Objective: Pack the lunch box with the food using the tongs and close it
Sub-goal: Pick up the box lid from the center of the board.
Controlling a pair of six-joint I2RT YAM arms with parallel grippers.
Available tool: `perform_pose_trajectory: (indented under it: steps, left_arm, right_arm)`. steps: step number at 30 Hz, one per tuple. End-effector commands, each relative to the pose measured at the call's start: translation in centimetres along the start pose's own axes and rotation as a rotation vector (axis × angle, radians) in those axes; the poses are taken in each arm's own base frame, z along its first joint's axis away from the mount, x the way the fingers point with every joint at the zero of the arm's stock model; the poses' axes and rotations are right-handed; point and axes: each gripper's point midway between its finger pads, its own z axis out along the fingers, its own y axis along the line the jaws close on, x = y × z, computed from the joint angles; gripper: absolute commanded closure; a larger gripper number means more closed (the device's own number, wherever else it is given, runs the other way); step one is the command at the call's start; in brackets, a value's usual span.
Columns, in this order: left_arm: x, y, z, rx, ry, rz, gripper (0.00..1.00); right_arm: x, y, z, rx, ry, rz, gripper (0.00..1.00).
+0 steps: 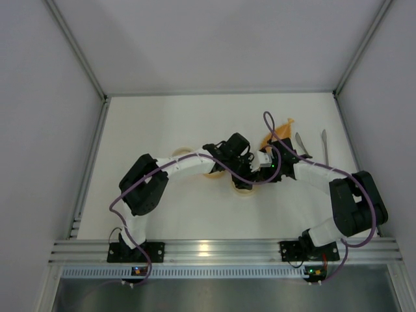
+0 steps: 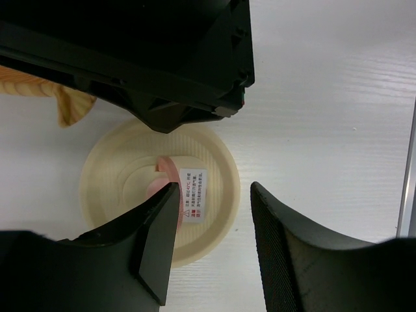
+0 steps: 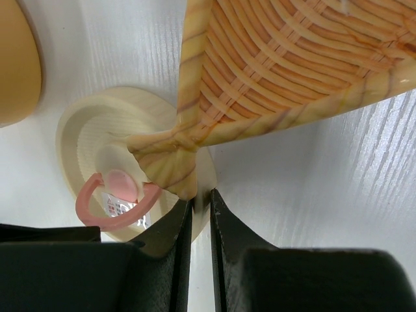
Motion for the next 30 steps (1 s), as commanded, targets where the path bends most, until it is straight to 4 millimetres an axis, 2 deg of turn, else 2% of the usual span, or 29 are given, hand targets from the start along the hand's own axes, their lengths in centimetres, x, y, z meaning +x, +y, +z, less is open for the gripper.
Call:
perform_pose_trajectory:
  steps: [1, 5, 9, 14, 20, 24, 25, 26, 29, 30]
  left_arm:
    - [-1.5, 1.0, 0.0, -0.018, -0.038, 0.090, 0.47]
    - [-0.6, 2.0, 0.4, -0.061, -0.005, 0.087, 0.48]
    - [0.7, 2.8, 1.0, -0.089, 0.031, 0.080, 0.54]
    - [1.7, 3.0, 1.5, -0.090, 0.067, 0.087, 0.57]
    - [2.3, 2.8, 1.7, -0.075, 0.084, 0.064, 0.72]
    - [1.8, 2.6, 1.3, -0.072, 0.080, 0.040, 0.86]
    - [1.7, 2.3, 1.2, -0.063, 0.079, 0.037, 0.93]
    - [1.7, 2.1, 1.0, -0.059, 0.088, 0.027, 0.97]
    - [0.9, 1.0, 0.0, -0.033, 0.073, -0.006, 1.00]
    - [0.0, 0.7, -0.8, -0.028, 0.050, -0.016, 1.00]
  right_arm:
    - [1.2, 0.5, -0.1, -0.017, 0.028, -0.034, 1.00]
    - [1.2, 0.7, -0.1, -0.032, 0.028, -0.036, 1.00]
    - [1.1, 0.8, -0.2, -0.035, 0.026, -0.045, 1.00]
    - [1.3, 0.7, -0.3, -0.037, 0.026, -0.045, 1.00]
    - [1.3, 1.2, -0.4, -0.058, 0.031, -0.049, 0.99]
    - [0.8, 2.1, -1.1, -0.094, 0.014, -0.053, 0.90]
    - [0.8, 2.3, -1.3, -0.100, 0.012, -0.053, 0.89]
    - [0.7, 2.4, -1.5, -0.104, 0.007, -0.051, 0.86]
    - [0.2, 3.3, -2.6, -0.144, -0.018, -0.057, 0.79]
    - [-0.1, 3.9, -3.2, -0.164, -0.034, -0.066, 0.74]
